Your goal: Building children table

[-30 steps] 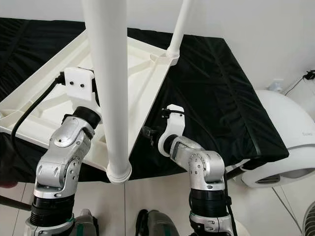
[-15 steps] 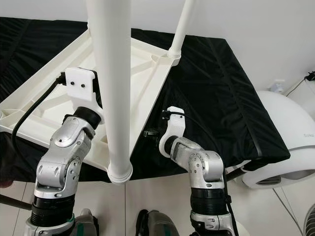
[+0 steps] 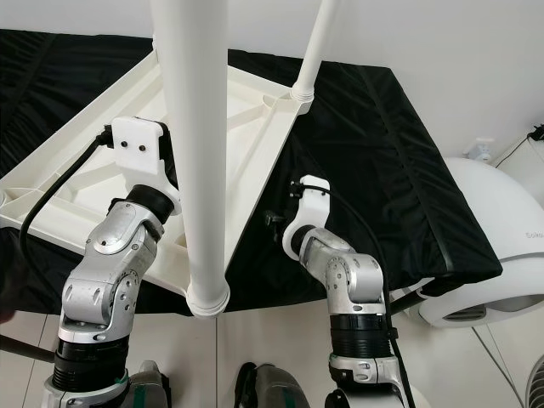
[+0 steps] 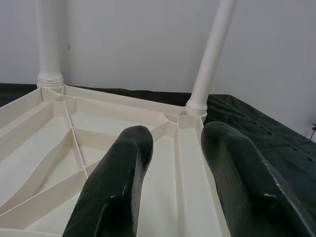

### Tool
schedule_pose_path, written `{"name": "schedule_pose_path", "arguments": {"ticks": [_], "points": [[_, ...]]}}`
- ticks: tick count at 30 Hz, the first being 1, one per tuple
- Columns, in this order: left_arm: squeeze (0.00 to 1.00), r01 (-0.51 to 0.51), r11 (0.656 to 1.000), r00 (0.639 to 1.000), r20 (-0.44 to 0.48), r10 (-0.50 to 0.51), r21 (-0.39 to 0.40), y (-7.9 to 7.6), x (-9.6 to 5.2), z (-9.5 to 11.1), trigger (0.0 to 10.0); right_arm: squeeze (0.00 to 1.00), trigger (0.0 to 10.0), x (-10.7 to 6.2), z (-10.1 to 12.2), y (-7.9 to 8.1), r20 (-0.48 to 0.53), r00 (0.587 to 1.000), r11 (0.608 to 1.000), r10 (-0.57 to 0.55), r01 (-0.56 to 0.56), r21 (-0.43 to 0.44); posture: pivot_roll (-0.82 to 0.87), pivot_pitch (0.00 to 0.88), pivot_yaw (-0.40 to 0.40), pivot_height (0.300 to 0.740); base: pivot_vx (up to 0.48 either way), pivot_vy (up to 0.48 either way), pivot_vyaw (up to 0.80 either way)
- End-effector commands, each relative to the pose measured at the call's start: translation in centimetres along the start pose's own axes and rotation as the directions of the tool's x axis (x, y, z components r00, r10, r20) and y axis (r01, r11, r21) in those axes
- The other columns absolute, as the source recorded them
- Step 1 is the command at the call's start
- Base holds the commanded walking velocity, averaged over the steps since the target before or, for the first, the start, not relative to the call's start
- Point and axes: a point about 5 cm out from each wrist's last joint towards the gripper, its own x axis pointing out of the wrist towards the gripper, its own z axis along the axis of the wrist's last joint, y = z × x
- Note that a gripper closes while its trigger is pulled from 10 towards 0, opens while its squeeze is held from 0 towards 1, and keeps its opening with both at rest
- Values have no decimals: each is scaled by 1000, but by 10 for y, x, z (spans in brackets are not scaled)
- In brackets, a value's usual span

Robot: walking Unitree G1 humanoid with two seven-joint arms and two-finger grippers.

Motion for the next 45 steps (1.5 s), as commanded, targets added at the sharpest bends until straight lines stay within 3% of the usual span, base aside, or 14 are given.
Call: {"name": "schedule_pose_path", "arguments": {"ticks": [1,8,9,19,21,22,24,32,34,38,39,40,41,45], "points": [[0,-41,999,999,8,42,-25,-2,-1,3,10000,1000,10000,-4,4,3,14,999,999,32,-32,2,104,95,-126,740,0,0,0],[0,-41,999,999,10,41,-25,-2,0,3,10000,918,10000,-5,4,15,-2,995,995,95,-95,0,103,94,-127,740,0,0,0],[0,-40,999,999,11,41,-27,-2,0,3,10000,0,10000,-3,2,16,-23,994,994,108,-108,7,103,93,-128,740,0,0,0],[0,-47,998,999,15,47,-31,-3,0,5,10000,0,10000,0,-1,29,-44,981,981,187,-189,-52,109,93,-134,740,0,0,0],[0,-47,998,999,15,48,-32,-3,0,5,10000,0,6275,2,-7,26,-95,985,986,144,-151,-67,110,92,-137,740,0,0,0],[0,-47,998,999,15,48,-32,-3,0,5,10000,0,6275,2,-7,26,-95,985,986,144,-151,-67,110,92,-137,740,0,0,0],[0,-50,998,999,17,50,-35,-3,0,5,10000,0,0,5,-11,21,-119,988,991,103,-113,-77,107,90,-139,740,0,0,0],[0,-50,998,998,21,51,-42,-4,0,5,10000,0,0,8,-17,13,-161,986,993,52,-68,-95,105,88,-142,740,0,0,0],[0,-50,998,998,22,52,-45,-4,0,5,10000,0,10000,9,-18,12,-166,985,993,37,-56,-107,106,88,-144,740,0,0,0],[0,-53,998,998,23,54,-46,-4,0,5,10000,0,10000,10,-20,9,-168,986,994,17,-34,-105,107,87,-144,740,0,0,0],[0,-53,997,998,23,54,-47,-4,0,5,10000,0,7529,11,-19,7,-162,987,994,5,-23,-105,107,88,-144,740,0,0,0],[0,-53,997,998,23,54,-47,-4,0,5,10000,0,7529,11,-19,7,-162,987,994,5,-23,-105,107,88,-144,740,0,0,0],[0,-54,997,998,23,55,-48,-4,-1,5,10000,0,9608,13,-18,5,-157,988,995,-12,-3,-101,107,88,-144,740,0,0,0],[0,-55,997,998,24,56,-52,-4,0,6,10000,0,10000,18,-15,-5,-110,992,993,-70,59,-101,104,92,-141,740,0,0,0]]}}
